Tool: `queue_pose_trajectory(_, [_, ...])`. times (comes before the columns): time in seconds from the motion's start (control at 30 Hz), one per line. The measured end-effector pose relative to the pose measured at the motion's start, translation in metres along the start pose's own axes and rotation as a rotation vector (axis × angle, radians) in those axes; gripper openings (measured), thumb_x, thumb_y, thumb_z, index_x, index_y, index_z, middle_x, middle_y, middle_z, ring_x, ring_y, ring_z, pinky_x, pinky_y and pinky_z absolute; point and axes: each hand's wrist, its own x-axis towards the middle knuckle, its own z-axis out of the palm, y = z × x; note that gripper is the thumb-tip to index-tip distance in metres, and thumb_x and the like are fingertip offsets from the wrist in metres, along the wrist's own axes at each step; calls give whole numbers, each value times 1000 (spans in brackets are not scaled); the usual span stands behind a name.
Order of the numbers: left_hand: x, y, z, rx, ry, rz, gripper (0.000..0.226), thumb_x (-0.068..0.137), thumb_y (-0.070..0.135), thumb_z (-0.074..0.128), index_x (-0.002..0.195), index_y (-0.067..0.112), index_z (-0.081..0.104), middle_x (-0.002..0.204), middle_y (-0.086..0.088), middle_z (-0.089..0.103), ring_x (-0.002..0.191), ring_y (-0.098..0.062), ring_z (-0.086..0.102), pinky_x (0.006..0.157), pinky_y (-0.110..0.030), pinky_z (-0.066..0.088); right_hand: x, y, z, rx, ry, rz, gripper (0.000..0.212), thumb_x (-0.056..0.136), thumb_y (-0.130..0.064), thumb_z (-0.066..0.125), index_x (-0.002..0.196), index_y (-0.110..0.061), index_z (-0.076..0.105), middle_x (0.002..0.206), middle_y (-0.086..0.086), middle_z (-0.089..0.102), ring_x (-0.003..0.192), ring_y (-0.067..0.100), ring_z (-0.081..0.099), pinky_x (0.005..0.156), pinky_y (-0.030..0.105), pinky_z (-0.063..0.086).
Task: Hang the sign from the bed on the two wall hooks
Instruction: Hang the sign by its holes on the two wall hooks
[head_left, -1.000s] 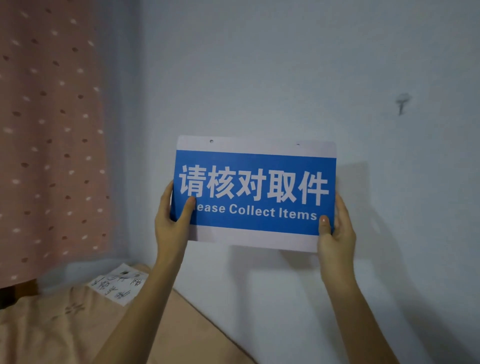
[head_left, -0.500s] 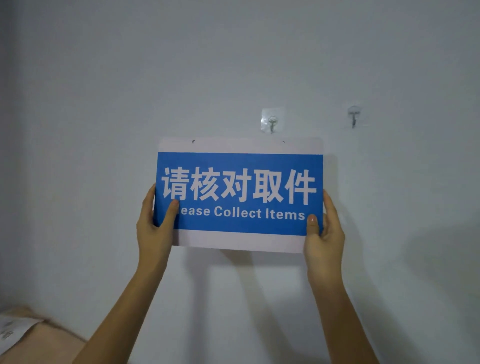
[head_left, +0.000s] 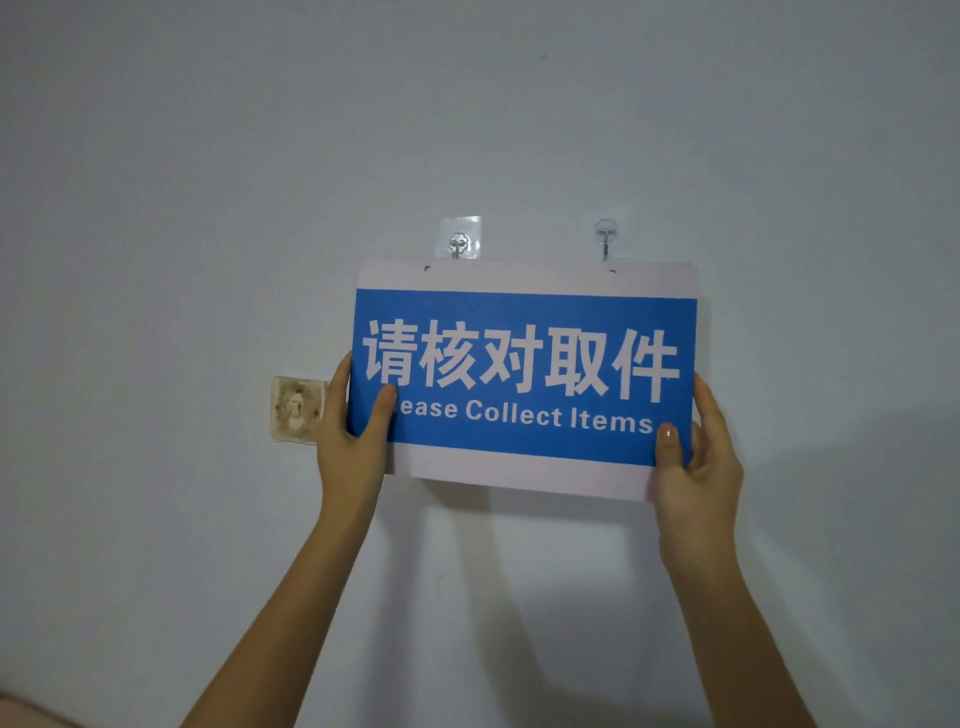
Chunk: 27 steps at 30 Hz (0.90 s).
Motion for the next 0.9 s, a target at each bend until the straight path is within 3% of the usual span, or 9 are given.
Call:
queue_pose_trajectory(0.13, [-8,3,26,-59,-4,-12,52,89,31,58,138,33,41,118,28,52,109,4,54,95,-27,50,11,-10,-19,-54,9,-44,50,96,-8,45,141,-27,38,127,7,61,99,5,63,65,7,53])
queue_pose_trajectory(0.33, [-9,6,47,-136,-55,-3,44,88,28,60,127,43,44,128,6,59,110,-10,61,81,-25,55,29,-16,-44,-123,-1,-102,51,95,-8,46,142,-26,37,114,-5,63,99,-1,64,81,15,55])
queue_pose_trajectory(0.53, [-5,6,49,-156,-72,-30,43,88,25,59,126,40,44,117,9,59,97,-1,61,62,-10,55,26,-12,-45,-94,23,-74,51,95,-9,46,138,-33,36,123,1,61,87,-14,64,68,7,54])
queue_pose_trajectory(0.67, [4,2,48,-157,-96,-46,44,88,26,61,127,39,45,119,9,59,98,-2,61,67,-14,55,25,-6,-38,-112,61,-70,51,95,-8,45,141,-27,36,129,4,59,87,-12,65,65,3,51])
queue_pose_trajectory(0.77, [12,-2,45,-153,-103,-55,48,88,25,61,132,34,45,121,7,59,99,-4,62,70,-18,56,29,-4,-28,-136,67,-93,49,96,-9,45,139,-31,37,133,5,58,96,-4,62,71,5,52])
queue_pose_trajectory(0.9, [25,-4,42,-155,-92,-66,48,88,25,60,134,33,44,120,8,58,96,-3,61,65,-14,55,31,-1,-15,-144,63,-100,49,96,-10,45,142,-25,37,127,1,58,89,-13,63,67,4,52])
